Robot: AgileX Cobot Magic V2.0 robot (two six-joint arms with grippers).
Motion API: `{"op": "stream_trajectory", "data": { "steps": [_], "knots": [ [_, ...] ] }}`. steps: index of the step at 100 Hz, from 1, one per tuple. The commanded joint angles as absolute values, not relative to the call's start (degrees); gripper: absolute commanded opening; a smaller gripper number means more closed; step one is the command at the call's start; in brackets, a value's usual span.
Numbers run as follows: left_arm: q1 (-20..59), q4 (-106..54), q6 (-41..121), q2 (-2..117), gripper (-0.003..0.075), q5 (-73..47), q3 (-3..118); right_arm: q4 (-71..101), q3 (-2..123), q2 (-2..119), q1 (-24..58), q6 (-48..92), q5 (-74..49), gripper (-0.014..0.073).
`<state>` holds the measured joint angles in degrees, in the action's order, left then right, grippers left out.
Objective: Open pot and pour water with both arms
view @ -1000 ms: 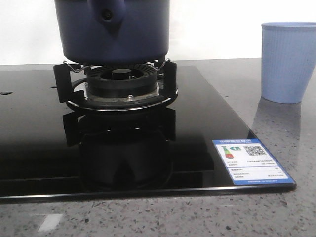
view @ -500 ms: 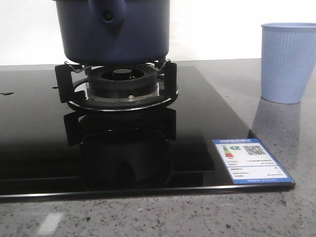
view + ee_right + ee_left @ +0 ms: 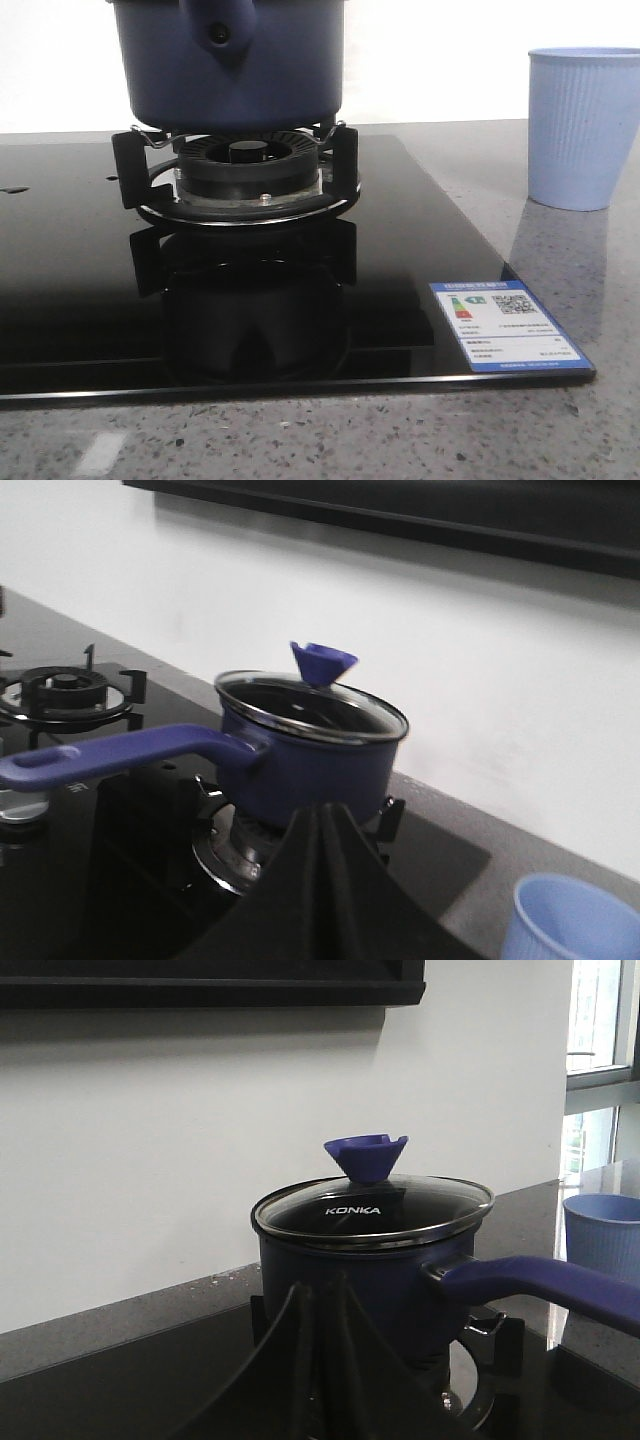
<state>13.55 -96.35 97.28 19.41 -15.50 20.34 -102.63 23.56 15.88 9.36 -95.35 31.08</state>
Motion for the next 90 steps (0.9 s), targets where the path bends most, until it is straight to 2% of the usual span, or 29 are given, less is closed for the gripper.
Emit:
{"op": "stream_trajectory", "data": {
  "steps": [1,29,90],
  "knots": [
    [13.8,-98.7,96.8,17.7,-0.0019,-15.8,21.0,-101.5,21.9,13.3,9.3,-96.7,27.2,-0.0062],
    [13.8,-98.7,96.8,16.2,-0.0019,-15.9,20.8,-101.5,19.3,4.9,9.3,-97.0,30.1,-0.0063],
    [13.8,-98.7,96.8,16.2,-0.0019,-15.9,20.8,-101.5,19.1,4.6,9.3,-97.0,32.0,-0.0063]
  ]
}}
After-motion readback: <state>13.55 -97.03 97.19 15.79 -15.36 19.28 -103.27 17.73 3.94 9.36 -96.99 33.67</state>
